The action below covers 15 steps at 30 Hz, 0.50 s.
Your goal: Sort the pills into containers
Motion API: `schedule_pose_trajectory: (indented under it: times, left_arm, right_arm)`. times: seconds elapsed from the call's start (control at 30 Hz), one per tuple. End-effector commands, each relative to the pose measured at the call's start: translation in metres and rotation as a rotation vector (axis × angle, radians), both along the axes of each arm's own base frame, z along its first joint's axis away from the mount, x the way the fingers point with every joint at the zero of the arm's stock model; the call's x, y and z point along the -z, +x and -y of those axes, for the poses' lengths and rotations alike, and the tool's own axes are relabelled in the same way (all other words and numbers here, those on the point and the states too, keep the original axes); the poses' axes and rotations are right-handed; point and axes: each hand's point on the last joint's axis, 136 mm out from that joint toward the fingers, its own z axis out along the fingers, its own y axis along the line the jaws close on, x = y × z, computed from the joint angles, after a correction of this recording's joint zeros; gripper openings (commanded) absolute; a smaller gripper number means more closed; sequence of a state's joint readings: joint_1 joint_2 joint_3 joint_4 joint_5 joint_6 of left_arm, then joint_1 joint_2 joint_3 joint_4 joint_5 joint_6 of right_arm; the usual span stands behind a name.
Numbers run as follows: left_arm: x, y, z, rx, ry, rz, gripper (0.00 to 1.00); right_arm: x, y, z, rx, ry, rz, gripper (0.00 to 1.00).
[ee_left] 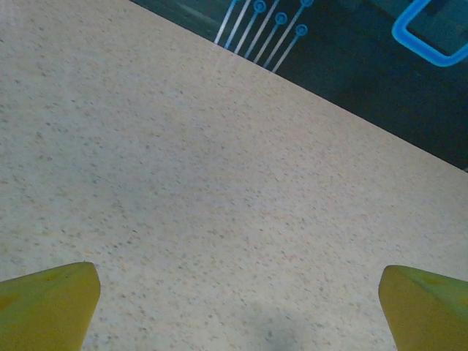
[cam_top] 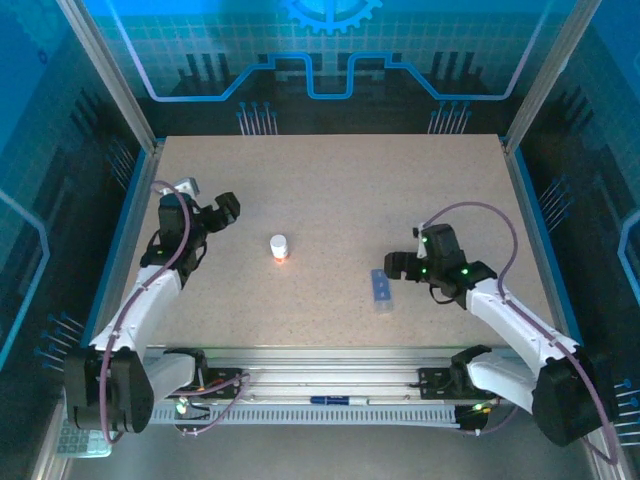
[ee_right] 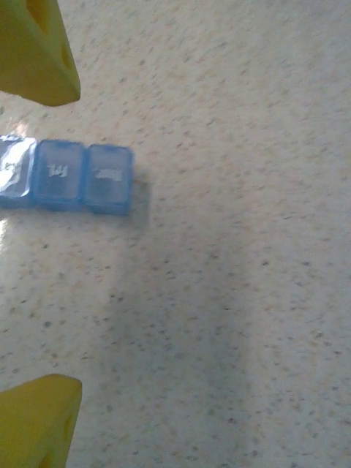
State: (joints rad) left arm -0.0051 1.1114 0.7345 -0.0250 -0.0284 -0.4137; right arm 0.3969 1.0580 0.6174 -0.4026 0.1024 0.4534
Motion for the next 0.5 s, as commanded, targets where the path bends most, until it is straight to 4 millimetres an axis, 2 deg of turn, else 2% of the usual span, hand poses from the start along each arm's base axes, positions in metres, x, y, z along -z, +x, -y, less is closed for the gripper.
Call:
schedule_pose_trajectory:
  times: [0.0,0.17,0.47]
  left_arm:
    - [-0.024,-0.003,0.026,0.073,-0.053,0.008,0.99]
    - [-0.034,-0.002,0.053,0.140,-0.040,0.000,0.99]
    - [-0.035,0.000,0.092,0.228,-0.008,-0.023,0.99]
  right_arm:
    - [0.015,-0.025,0.001,-0.008,-0.093,-0.090,0.90]
    - [0.024,-0.039,-0.015,-0.043,-0.121,-0.127,0.86]
    - [0.041,-0.047,-0.036,-0.074,-0.236,-0.188,0.81]
